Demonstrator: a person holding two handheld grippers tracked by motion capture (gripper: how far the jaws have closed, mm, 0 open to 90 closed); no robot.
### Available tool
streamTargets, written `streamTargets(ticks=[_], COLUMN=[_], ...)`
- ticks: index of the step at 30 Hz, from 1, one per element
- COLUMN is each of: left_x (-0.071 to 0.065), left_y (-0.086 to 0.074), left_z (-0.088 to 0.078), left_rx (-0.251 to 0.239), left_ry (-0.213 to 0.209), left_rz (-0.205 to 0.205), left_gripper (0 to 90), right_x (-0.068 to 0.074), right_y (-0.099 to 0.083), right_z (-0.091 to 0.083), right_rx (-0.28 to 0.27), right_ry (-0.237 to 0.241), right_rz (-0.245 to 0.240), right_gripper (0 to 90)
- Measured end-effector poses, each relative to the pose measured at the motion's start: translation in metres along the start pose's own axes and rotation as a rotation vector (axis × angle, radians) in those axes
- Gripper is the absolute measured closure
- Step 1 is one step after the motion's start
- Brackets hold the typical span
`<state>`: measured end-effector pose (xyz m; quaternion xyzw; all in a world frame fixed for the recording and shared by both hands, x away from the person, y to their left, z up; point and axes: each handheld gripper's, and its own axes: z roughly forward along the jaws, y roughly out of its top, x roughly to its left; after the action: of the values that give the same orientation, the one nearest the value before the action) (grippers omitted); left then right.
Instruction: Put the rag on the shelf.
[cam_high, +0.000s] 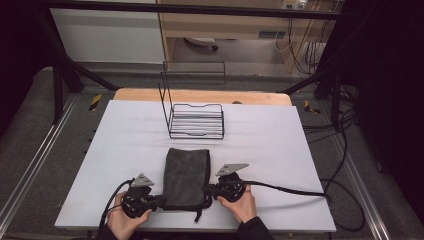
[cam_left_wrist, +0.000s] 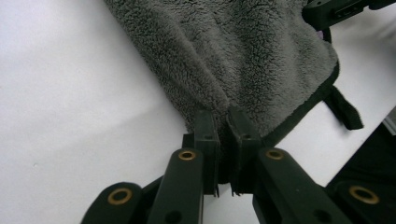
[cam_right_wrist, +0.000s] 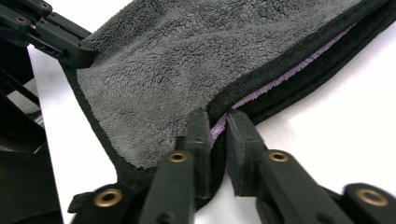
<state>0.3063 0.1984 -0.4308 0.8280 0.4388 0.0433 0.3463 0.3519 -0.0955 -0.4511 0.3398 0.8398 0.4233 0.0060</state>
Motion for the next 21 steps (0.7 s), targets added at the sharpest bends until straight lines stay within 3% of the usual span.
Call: streamTargets(ticks=[5,6,8,11,12,13,14,17,21], left_x=[0.010,0.012,0.019,0.030,0.034,0.037,0.040,0.046,0.052], left_y=[0.004,0.006,0.009,0.015,0.016,0.018,0.020,0.027,0.039], left_z=[-0.004,-0.006,-0.009,-0.012,-0.013,-0.013,-0.013,-0.012,-0.008], left_rx=[-0.014,-0.024,-0.055,-0.081,-0.087,-0.092,-0.093,-0.086,-0.093], left_ry=[0.000,0.007,0.000,0.000,0.005,0.012,0.016,0.013,0.030], left_rz=[0.032,0.043,0.050,0.062,0.062,0.072,0.076,0.072,0.076], left_gripper=[68.2,58.7,55.7,40.5,40.5,31.0,31.0,18.9,11.7], right_x=[-0.004,-0.006,-0.007,-0.012,-0.012,-0.017,-0.017,-0.024,-0.032], right_y=[-0.004,-0.003,-0.002,0.002,0.002,0.003,0.003,0.003,0.000], right_z=[-0.008,-0.013,-0.015,-0.025,-0.025,-0.031,-0.031,-0.037,-0.043], right_rx=[-0.048,-0.068,-0.078,-0.114,-0.114,-0.130,-0.130,-0.140,-0.139], right_ry=[-0.006,-0.026,-0.036,-0.056,-0.056,-0.057,-0.057,-0.064,-0.086], right_rz=[-0.004,-0.010,-0.025,-0.047,-0.047,-0.048,-0.048,-0.029,-0.020], right_gripper=[60.0,48.2,43.7,24.9,24.9,19.2,19.2,13.6,7.6])
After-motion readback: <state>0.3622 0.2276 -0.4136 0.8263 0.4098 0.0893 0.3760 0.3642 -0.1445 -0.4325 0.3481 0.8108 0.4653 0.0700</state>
